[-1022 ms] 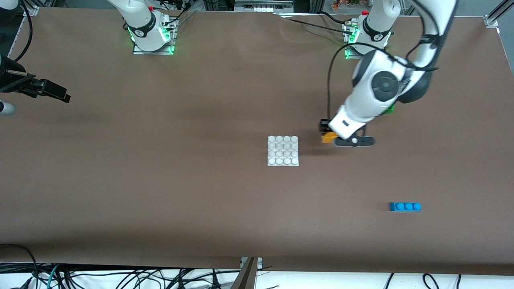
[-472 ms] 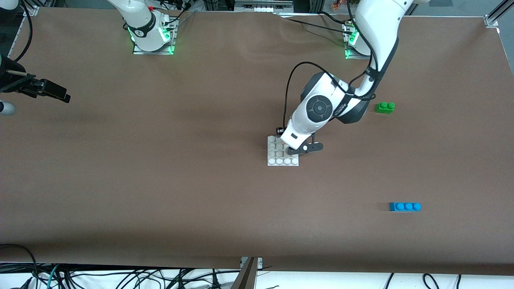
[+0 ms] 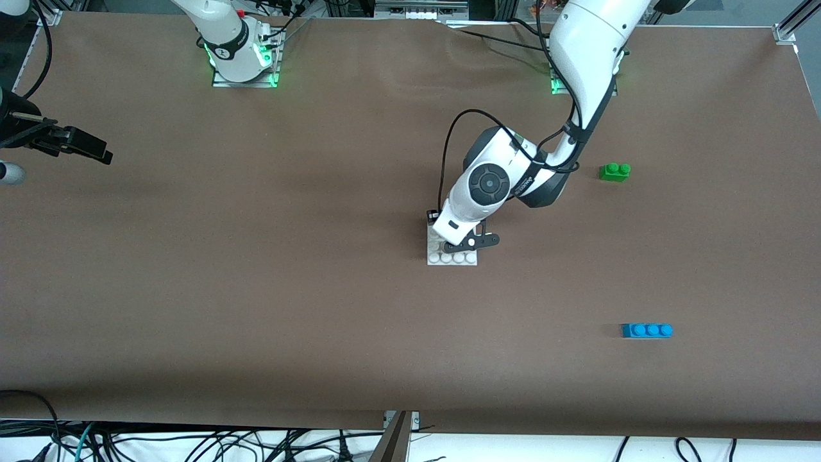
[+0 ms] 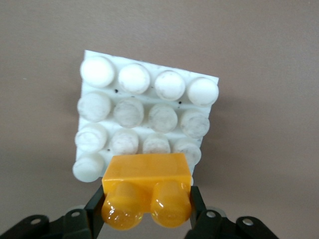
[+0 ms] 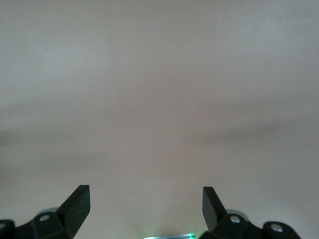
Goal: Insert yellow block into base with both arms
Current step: 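Press the yellow brick down onto the plate studs with the left gripper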
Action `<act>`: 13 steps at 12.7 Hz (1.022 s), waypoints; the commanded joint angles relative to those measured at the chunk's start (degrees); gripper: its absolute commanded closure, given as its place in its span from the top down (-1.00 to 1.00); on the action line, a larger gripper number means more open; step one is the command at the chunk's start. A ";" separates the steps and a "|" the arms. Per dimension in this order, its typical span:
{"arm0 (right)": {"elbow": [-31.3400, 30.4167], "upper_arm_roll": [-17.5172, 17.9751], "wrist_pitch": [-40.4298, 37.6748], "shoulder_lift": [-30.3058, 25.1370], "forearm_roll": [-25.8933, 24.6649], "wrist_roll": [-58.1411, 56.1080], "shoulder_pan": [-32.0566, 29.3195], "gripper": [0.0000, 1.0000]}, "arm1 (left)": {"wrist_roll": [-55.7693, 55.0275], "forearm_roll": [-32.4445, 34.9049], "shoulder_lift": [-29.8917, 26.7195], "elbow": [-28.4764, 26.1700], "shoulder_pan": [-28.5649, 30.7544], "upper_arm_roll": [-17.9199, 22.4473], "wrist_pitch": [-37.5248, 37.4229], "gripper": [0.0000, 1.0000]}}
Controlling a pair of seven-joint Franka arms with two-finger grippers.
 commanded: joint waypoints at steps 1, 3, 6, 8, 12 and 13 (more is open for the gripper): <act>0.44 0.48 -0.59 -0.12 0.24 -0.36 -0.54 1.00 | 2.03 -0.49 1.49 2.49 -0.97 1.40 -0.96 -1.00; 0.44 0.48 -0.59 -0.12 0.24 -0.45 -0.54 1.00 | 4.15 -0.58 1.84 2.49 -0.97 2.19 -0.52 -1.00; 0.44 0.48 -0.59 -0.12 0.24 -0.45 -0.54 1.00 | 4.51 -0.58 2.02 2.40 -0.97 2.54 -0.34 -1.00; 0.44 0.48 -0.59 -0.12 0.24 -0.45 -0.54 1.00 | 4.42 -0.58 2.11 2.40 -0.97 2.54 -0.17 -1.00; 0.18 0.48 -0.59 -0.12 0.24 -0.45 -0.54 1.00 | 4.42 -0.66 3.07 2.40 -1.50 2.54 -0.08 -1.00; 0.18 0.48 -0.59 -0.12 0.24 -0.45 -0.54 1.00 | 4.50 -0.66 3.16 2.40 -1.59 2.54 0.70 -1.00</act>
